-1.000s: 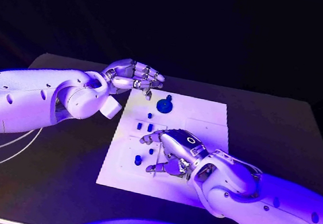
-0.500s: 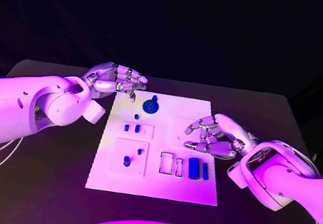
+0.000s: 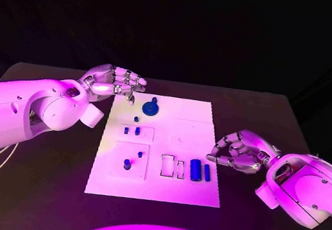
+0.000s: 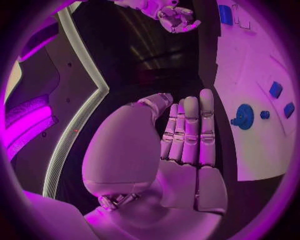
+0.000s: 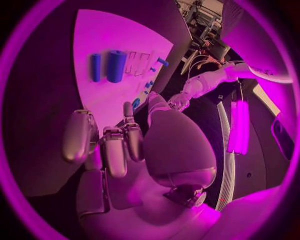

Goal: Assemble the parts on the task board

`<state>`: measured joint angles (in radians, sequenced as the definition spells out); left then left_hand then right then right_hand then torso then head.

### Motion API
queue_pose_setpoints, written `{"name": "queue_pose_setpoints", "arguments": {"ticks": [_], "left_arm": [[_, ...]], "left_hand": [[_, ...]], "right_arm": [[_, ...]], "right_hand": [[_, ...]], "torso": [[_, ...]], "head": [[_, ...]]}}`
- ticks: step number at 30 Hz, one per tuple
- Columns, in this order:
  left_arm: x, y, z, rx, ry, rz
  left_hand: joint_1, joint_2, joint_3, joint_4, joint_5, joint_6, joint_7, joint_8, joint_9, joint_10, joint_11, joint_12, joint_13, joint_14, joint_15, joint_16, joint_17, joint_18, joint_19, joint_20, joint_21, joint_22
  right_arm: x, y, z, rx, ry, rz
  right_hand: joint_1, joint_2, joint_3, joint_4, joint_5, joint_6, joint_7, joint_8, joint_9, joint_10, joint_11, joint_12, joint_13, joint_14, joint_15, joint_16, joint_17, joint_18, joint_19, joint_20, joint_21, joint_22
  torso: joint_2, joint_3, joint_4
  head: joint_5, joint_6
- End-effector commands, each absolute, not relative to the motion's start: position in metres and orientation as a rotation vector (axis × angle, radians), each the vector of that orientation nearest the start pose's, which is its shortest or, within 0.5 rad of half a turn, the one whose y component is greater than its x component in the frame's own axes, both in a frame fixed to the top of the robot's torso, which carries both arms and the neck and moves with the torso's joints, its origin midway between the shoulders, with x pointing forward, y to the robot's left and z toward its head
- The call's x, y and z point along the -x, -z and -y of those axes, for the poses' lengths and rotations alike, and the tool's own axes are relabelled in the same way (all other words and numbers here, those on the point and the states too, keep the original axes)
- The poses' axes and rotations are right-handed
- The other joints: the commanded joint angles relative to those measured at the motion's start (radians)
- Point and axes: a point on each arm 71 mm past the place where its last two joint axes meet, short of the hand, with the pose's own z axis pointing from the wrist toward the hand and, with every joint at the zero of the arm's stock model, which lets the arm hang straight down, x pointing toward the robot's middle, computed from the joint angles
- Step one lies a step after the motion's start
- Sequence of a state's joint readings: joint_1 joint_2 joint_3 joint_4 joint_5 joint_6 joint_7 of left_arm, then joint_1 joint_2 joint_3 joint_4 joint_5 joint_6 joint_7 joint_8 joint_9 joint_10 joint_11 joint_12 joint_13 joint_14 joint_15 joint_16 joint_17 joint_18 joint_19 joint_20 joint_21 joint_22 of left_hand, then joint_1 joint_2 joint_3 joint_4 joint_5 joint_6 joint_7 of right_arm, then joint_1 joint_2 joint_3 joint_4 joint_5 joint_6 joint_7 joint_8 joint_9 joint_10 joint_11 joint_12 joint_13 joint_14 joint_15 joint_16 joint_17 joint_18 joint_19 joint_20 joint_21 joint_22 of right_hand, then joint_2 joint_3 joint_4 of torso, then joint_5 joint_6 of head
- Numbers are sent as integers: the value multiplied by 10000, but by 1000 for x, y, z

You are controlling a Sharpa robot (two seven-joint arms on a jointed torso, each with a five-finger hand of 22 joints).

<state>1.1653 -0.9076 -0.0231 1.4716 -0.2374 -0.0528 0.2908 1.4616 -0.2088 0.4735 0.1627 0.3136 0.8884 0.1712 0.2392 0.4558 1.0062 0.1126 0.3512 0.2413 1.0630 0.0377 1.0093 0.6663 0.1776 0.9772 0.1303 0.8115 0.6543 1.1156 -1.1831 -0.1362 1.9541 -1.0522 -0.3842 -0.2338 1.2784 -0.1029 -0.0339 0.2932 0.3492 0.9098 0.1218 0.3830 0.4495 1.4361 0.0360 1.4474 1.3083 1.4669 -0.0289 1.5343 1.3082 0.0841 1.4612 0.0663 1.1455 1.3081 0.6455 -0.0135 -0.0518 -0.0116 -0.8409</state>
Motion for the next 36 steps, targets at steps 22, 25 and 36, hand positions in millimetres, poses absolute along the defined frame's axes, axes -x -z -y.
{"name": "queue_pose_setpoints", "arguments": {"ticks": [22, 25, 36], "left_arm": [[-483, 194, -241, 8916, 15630, -16692], [-483, 194, -241, 8918, 15629, -16698], [-482, 194, -242, 8932, 15614, -16738]], "left_hand": [[5, 66, -72, 0, 37, 16, 59, -59, -18, 38, 10, -59, -13, -81, 31, -53, -10, 56, -23, 18, -56, 1], [5, 66, -72, 0, 37, 16, 59, -59, -18, 38, 10, -59, -13, -81, 31, -53, -10, 56, -23, 18, -56, 1], [5, 66, -72, 0, 37, 16, 59, -59, -18, 38, 10, -59, -13, -81, 31, -53, -10, 56, -23, 18, -56, 1]], "right_arm": [[-365, 257, 217, -3106, -5176, -20752], [-366, 258, 214, -3044, -5201, -20744], [-368, 264, 209, -2640, -5066, -21128]], "right_hand": [[-581, -47, -425, 11, -34, 176, -168, 234, 133, 255, -83, 181, 832, 943, -109, 206, 2163, -210, 258, -12, 392, 1787], [-620, -48, -452, 13, -52, 181, -172, 245, 141, 261, -86, 184, 846, 943, -111, 206, 2162, -213, 262, -14, 412, 1792], [-805, -29, -570, 17, -158, 197, -187, 303, 180, 235, -97, 147, 832, 946, -119, 214, 2185, -209, 250, -22, 387, 1789]], "torso": [[35, -9, 2], [32, -1, 8], [16, -4, 9]], "head": [[22, -99], [37, -119], [86, -182]]}}
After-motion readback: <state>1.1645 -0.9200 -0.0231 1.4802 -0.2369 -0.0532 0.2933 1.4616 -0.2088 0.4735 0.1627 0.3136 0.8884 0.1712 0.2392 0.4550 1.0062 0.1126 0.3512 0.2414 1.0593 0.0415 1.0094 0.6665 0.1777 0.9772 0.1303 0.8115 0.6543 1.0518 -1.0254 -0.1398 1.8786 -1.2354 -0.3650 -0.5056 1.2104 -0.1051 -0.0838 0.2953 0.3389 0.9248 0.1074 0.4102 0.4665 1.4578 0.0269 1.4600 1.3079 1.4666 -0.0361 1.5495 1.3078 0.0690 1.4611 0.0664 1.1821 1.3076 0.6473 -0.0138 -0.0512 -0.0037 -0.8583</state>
